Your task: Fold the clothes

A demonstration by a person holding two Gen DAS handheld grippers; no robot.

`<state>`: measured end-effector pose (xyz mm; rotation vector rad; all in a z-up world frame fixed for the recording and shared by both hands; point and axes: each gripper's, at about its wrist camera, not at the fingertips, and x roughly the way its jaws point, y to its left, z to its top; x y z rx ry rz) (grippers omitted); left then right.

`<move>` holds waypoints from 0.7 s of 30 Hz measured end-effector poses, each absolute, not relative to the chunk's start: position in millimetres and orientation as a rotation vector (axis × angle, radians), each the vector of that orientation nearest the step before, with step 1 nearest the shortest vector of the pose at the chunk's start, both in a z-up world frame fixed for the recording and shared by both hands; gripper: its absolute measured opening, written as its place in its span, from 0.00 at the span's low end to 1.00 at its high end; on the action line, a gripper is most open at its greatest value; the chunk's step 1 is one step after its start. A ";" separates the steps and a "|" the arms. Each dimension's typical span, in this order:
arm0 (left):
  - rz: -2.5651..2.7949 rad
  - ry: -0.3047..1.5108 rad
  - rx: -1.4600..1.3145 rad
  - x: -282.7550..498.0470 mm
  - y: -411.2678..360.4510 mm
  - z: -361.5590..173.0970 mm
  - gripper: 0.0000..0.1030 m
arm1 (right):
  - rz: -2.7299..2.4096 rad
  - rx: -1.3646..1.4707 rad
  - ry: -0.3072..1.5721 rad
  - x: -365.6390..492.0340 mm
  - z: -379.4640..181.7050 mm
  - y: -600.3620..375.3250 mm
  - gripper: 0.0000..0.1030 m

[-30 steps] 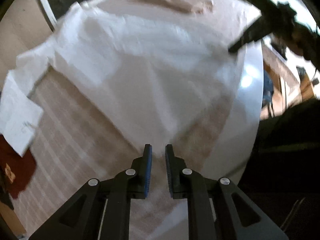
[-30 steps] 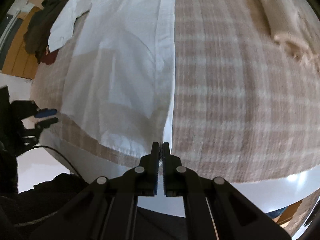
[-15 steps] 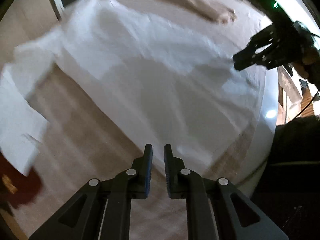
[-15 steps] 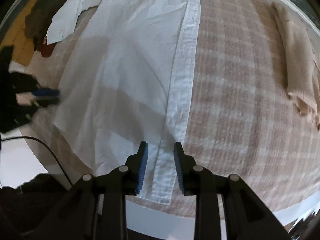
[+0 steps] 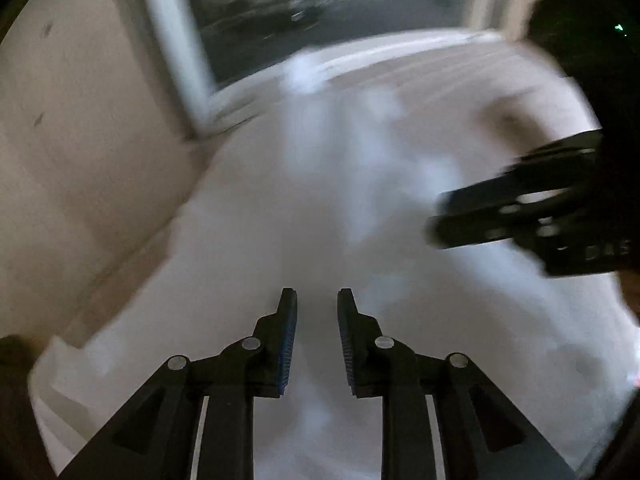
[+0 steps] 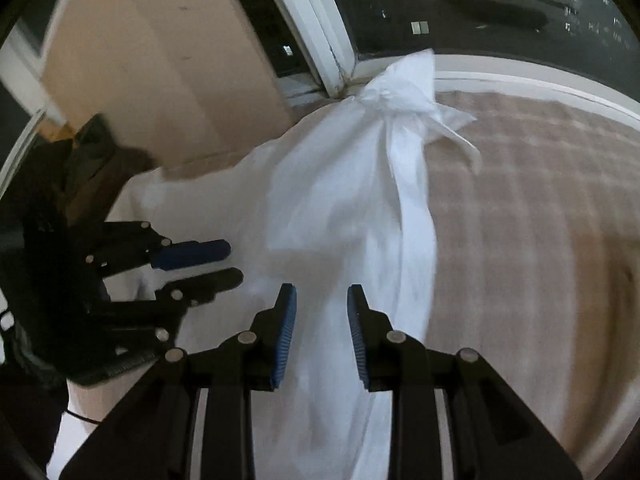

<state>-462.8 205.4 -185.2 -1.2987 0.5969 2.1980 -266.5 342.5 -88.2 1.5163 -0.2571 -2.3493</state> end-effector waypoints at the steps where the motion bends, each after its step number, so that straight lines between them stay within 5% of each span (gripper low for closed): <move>1: 2.256 0.667 -1.334 -472.5 196.8 -193.4 0.20 | -2.351 1.576 -0.225 -278.5 -100.2 338.5 0.26; 8: 2.302 0.360 -1.277 -480.6 154.8 -168.6 0.18 | -2.403 1.521 -0.323 -295.4 -83.4 366.9 0.22; 12: 2.268 0.462 -1.293 -473.4 164.5 -184.0 0.22 | -2.370 1.493 -0.300 -319.7 -86.8 357.9 0.34; 15: 2.240 0.543 -1.305 -467.9 172.4 -196.1 0.20 | -2.397 1.569 -0.238 -326.0 -100.7 364.9 0.34; 21: 2.227 0.644 -1.273 -446.6 182.6 -187.8 0.19 | -2.484 1.501 -0.427 -301.9 -96.4 423.5 0.36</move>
